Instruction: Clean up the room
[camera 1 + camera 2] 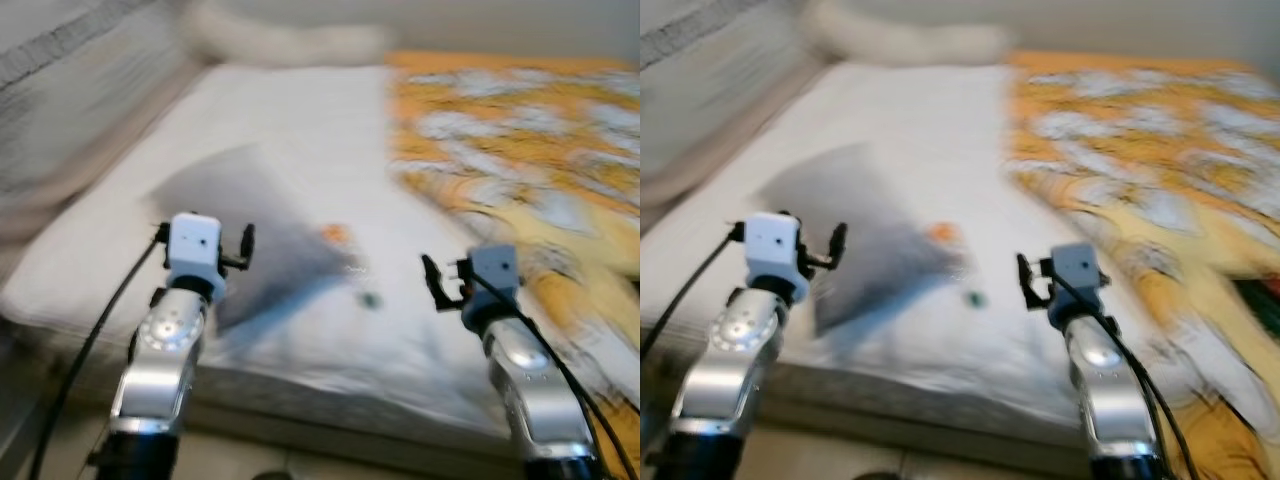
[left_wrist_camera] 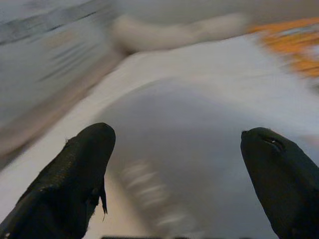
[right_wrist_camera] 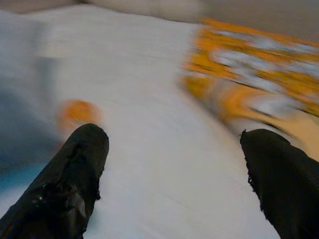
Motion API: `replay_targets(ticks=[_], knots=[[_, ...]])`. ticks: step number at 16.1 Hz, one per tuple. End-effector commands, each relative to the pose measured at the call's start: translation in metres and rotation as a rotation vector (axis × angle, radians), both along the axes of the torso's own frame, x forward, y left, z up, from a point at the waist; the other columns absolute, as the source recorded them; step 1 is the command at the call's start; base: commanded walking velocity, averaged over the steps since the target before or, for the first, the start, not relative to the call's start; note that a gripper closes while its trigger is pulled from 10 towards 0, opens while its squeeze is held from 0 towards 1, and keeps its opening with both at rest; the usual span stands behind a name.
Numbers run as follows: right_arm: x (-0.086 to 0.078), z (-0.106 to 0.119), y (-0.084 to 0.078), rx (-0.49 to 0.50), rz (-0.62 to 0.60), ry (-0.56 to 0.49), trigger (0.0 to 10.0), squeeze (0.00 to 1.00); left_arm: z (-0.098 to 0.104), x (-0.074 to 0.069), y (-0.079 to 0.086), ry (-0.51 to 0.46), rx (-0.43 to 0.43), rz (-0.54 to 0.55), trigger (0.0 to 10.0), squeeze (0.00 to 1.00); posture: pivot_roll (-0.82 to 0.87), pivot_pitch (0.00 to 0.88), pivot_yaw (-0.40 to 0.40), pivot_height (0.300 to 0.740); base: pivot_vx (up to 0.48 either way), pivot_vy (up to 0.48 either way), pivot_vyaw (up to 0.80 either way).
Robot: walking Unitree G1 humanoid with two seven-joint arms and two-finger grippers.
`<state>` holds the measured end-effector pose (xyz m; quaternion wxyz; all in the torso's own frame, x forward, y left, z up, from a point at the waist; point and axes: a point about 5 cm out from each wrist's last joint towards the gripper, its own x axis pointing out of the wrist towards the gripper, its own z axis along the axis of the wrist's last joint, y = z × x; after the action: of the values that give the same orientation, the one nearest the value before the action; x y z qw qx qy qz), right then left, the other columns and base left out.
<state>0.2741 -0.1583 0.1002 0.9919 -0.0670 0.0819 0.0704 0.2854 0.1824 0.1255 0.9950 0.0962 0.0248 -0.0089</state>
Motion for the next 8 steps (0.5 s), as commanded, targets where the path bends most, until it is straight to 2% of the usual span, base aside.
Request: replay_targets(ticks=[1, 2, 3, 6, 8], knots=[[-0.0016, 0.0000, -0.0021, -0.006, 0.007, 0.009, 10.0, 0.00, 0.0027, 0.0017, -0.0031, -0.009, -0.003, -0.008, 10.0, 0.00, 0.08, 0.000, 0.034, 0.740, 0.405, 0.000, 0.80], [-0.0016, -0.0004, -0.0040, 0.035, -0.011, 0.023, 10.0, 0.00, 0.0027, 0.0014, -0.0035, -0.010, -0.001, -0.010, 10.0, 0.00, 0.08, 0.000, 0.033, 0.740, 0.382, 0.000, 0.00], [-0.0019, -0.0006, -0.0048, 0.042, 0.004, 0.039, 10.0, 0.00, 0.0018, 0.0006, -0.0040, -0.007, 0.004, -0.014, 10.0, 0.00, 0.08, 0.000, 0.032, 0.740, 0.000, 0.000, 0.00], [-0.0065, 0.0003, -0.0008, 0.017, 0.115, 0.071, 10.0, 0.00, -0.0001, -0.0010, -0.0070, 0.007, 0.016, -0.054, 10.0, 0.00, 0.08, 0.000, 0.032, 0.740, 0.000, 0.000, 0.00], [-0.0083, -0.0006, -0.0014, -0.013, 0.162, 0.127, 10.0, 0.00, -0.0021, -0.0030, -0.0102, 0.040, 0.059, -0.141, 10.0, 0.00, 0.08, 0.000, 0.031, 0.740, 0.000, 0.000, 0.00]])
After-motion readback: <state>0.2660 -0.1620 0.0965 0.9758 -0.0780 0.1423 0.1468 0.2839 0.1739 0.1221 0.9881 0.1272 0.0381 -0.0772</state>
